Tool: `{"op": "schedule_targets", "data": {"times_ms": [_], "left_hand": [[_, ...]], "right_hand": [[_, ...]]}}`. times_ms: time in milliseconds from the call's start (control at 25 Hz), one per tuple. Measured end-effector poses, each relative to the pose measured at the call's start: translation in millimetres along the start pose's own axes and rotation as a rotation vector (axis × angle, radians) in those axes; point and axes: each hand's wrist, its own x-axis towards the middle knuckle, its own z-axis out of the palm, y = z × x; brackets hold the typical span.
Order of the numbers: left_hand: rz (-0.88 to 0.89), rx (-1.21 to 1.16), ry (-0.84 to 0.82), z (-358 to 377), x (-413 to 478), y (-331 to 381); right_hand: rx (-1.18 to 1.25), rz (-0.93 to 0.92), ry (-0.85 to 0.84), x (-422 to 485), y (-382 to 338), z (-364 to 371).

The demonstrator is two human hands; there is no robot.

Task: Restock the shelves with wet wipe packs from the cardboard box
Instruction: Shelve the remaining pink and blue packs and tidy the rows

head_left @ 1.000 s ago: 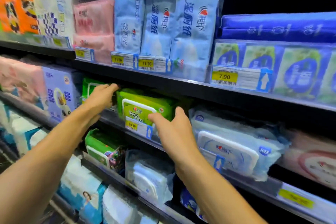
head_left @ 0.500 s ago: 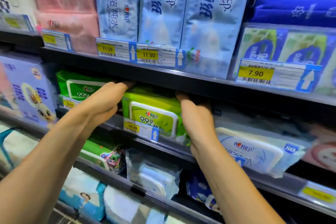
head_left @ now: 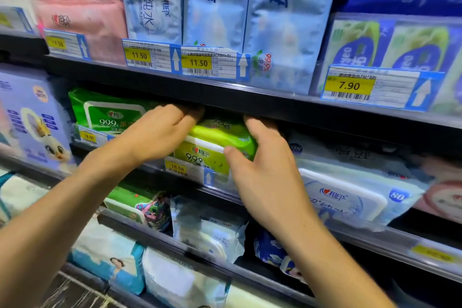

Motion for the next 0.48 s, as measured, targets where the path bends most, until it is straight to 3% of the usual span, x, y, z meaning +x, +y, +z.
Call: {"op": "schedule_targets", "data": {"times_ms": [80, 160, 320, 480], "left_hand": [[0.081, 0.202, -0.048, -2, 1, 5], [0.048, 0.223, -0.108, -4, 6, 13], [-0.098, 0.152, -0.201, 2, 10, 10], [-0.155, -0.009, -0.158, 9, 11, 6]], "right_hand": [[-0.401, -0.176, -0.138, 13, -7, -5], [-0.616, -0.184, -0.318, 40, -9, -9], [-0.519, -0.05, -0.686, 73, -2, -17], [-0.554, -0.047, -0.731, 75, 2, -24]]}}
